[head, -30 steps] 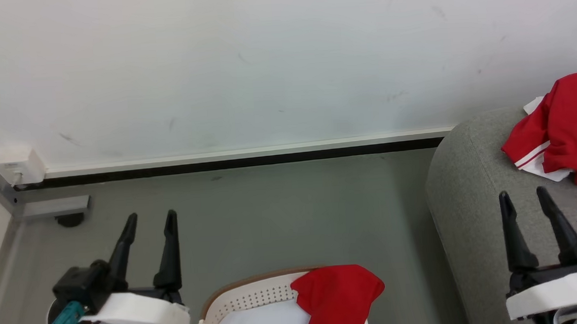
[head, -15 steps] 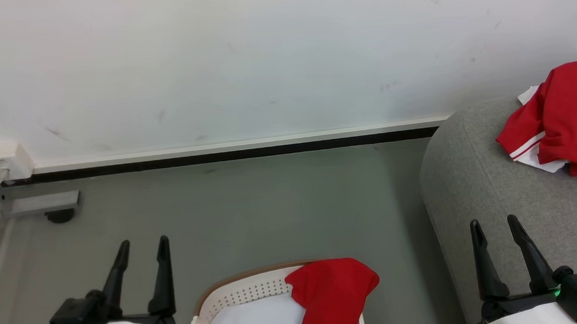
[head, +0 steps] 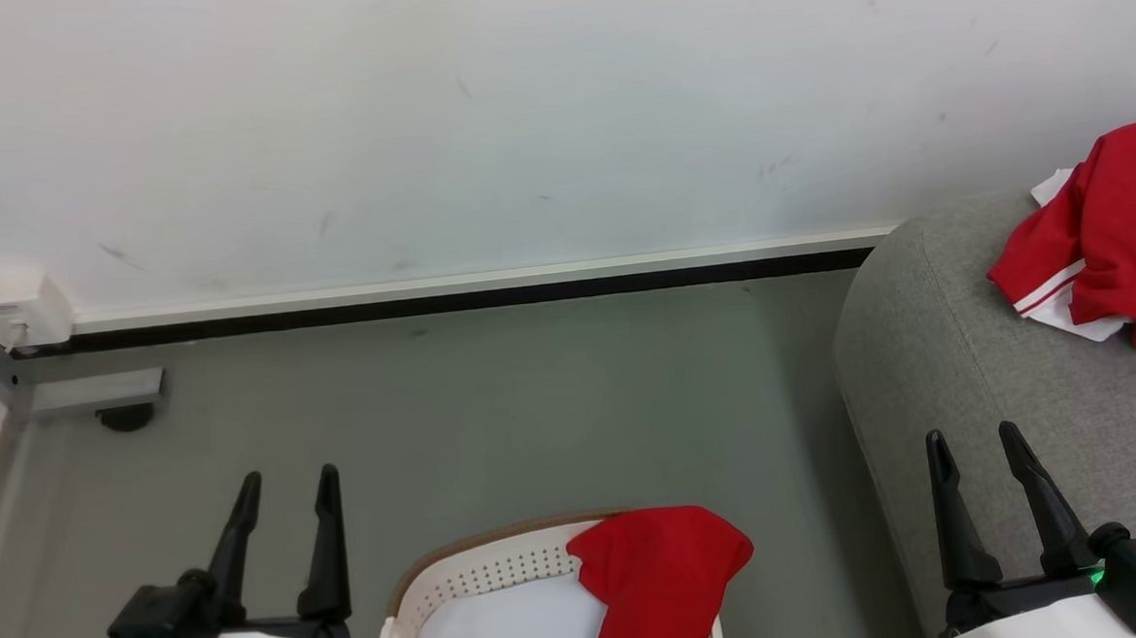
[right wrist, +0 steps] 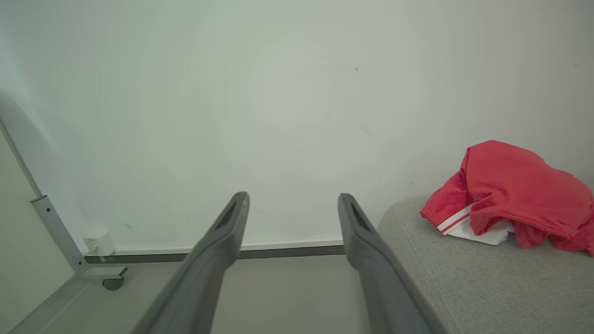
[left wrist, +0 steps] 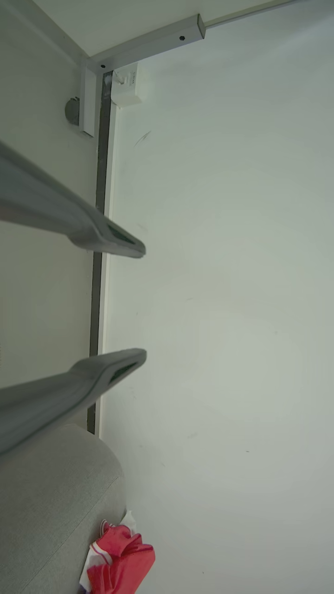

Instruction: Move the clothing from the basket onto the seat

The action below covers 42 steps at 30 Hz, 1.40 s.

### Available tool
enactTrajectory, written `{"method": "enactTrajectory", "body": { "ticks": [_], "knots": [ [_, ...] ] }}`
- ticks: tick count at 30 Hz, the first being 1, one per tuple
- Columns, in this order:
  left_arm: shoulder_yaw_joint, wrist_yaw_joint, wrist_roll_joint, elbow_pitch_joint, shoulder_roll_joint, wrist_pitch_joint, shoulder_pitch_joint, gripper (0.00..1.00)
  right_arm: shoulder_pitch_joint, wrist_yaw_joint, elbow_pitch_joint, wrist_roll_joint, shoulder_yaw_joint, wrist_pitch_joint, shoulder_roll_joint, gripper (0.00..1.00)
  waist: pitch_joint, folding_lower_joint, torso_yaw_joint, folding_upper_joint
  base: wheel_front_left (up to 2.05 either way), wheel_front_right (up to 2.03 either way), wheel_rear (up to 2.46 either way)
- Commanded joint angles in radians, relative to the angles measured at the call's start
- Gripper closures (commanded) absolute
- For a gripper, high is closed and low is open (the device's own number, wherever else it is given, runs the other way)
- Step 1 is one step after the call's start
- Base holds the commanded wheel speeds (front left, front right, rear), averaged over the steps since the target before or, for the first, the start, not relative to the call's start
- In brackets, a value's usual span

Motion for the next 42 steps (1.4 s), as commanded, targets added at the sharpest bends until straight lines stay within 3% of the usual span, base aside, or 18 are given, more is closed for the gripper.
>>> {"method": "enactTrajectory", "body": {
  "ticks": [1,26,42],
  "knots": [
    [0.003,0.000,0.007,0.002,-0.002,-0.001,-0.008,0.00,-0.006,-0.002,-0.004,0.007,-0.002,-0.003,0.001,0.00,0.001,0.0000,0.000,0.0000,0.00,0.00,0.00],
    [0.008,-0.017,0.028,0.018,-0.014,-0.001,-0.032,0.00,-0.053,-0.002,-0.002,0.045,0.026,-0.002,0.001,0.00,0.053,0.0000,-0.032,0.0000,0.00,0.00,0.00],
    [-0.127,-0.018,-0.016,0.160,0.061,-0.001,-0.087,0.00,-0.104,-0.002,-0.010,0.016,0.009,-0.002,0.001,0.00,0.139,0.0000,-0.175,0.0000,0.00,0.00,0.00]
  ]
}}
